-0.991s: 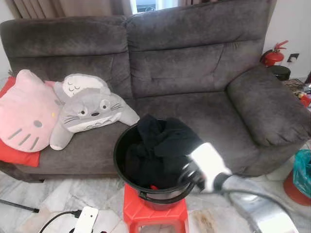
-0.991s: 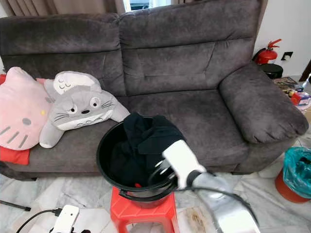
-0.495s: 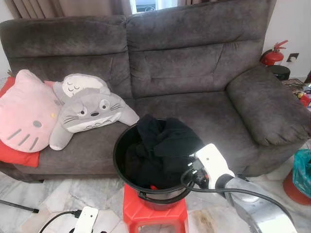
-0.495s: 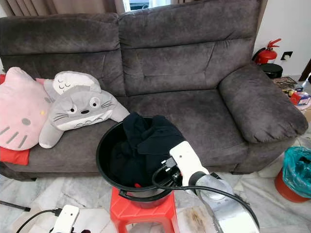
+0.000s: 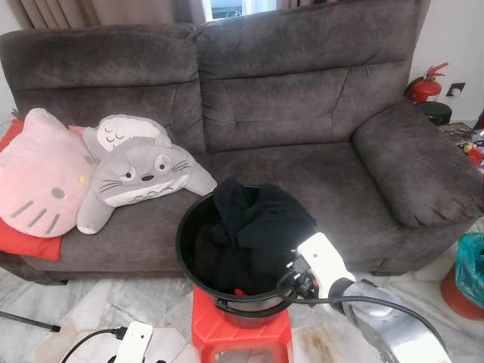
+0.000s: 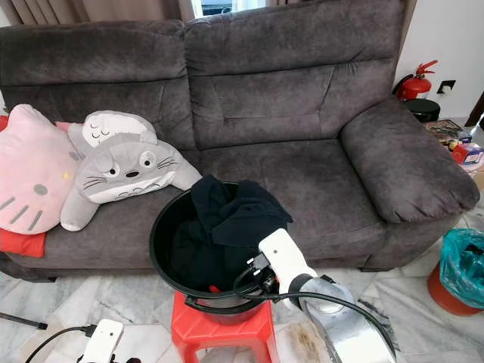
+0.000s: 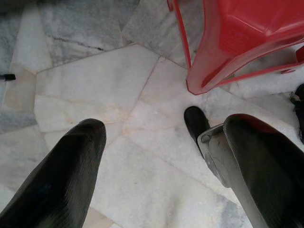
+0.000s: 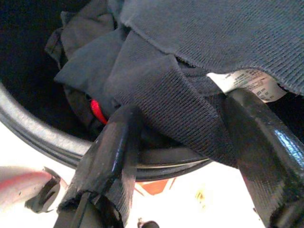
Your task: Hang hanger
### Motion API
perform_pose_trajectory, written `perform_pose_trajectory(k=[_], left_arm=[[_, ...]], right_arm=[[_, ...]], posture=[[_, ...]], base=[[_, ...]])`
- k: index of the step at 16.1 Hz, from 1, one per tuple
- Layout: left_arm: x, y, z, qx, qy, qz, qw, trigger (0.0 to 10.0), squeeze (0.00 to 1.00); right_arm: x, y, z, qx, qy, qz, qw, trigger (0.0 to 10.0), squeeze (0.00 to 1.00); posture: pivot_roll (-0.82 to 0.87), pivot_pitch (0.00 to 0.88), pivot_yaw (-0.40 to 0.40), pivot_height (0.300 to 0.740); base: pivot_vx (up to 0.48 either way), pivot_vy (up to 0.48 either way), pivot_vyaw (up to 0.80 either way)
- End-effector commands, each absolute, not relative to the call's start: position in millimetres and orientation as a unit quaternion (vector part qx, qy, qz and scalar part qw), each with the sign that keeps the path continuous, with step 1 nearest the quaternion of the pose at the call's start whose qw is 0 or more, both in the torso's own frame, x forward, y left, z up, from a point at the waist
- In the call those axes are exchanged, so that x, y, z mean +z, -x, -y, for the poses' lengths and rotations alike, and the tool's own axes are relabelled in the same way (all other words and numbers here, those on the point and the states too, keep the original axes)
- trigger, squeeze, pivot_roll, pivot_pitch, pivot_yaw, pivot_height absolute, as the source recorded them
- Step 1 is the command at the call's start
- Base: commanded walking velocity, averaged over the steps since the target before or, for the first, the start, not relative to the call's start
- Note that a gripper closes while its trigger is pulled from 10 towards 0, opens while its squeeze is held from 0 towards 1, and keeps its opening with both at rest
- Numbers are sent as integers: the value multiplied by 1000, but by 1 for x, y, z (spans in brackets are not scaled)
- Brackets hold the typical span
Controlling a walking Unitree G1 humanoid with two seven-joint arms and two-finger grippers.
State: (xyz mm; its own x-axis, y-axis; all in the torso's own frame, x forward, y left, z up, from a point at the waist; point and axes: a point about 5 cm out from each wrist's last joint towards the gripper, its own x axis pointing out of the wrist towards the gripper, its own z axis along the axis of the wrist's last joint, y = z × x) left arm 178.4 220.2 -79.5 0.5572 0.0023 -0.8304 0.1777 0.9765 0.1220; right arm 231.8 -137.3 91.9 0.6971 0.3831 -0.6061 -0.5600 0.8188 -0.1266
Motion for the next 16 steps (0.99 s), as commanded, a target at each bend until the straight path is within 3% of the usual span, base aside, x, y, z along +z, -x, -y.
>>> perform_pose_trajectory(k=[1, 11, 16], left_arm=[[-80, -174, -225, -49, -106, -475, 872, 10000, 0], [-80, -174, -225, -50, -106, -476, 872, 10000, 0], [-81, -173, -226, -49, -106, -477, 871, 10000, 0]], right_arm=[[95, -227, 131, 285, 150, -285, 903, 10000, 0], [114, -212, 118, 373, 165, -254, 877, 10000, 0], [115, -226, 138, 273, 168, -253, 913, 10000, 0]], posture=[[-172, 0, 100, 740], [-177, 0, 101, 740], [-177, 0, 101, 740]], base=[[0, 0, 0], [0, 0, 0], [0, 0, 0]])
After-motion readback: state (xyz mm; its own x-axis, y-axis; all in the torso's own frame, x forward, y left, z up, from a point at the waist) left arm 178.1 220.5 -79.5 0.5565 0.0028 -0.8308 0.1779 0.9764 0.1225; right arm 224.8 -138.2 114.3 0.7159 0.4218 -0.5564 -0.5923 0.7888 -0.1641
